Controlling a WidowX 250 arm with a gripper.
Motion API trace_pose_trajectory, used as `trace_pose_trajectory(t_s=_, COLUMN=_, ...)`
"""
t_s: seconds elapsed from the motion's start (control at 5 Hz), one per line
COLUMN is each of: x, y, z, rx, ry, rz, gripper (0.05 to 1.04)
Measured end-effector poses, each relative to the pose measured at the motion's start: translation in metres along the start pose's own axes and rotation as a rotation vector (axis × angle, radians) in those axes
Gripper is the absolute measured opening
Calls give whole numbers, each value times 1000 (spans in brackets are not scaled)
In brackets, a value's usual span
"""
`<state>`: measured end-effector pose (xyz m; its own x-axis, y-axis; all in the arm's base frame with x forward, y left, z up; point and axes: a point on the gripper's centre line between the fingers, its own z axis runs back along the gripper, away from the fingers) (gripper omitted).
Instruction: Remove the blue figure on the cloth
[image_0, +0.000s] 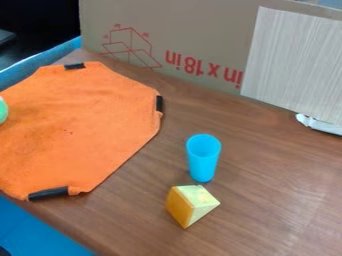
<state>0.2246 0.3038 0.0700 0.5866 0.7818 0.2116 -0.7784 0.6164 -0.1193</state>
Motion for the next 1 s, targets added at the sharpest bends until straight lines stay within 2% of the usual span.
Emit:
trace_pose_trajectory(t_s=0.6, x=8, y=2, z=-13, rx=-5, ry=63, rz=85, gripper=1000)
trace_pose_trajectory(t_s=1.0, x=9, y=2, z=-20, rx=-5, ry=66, rz=114, gripper=1000)
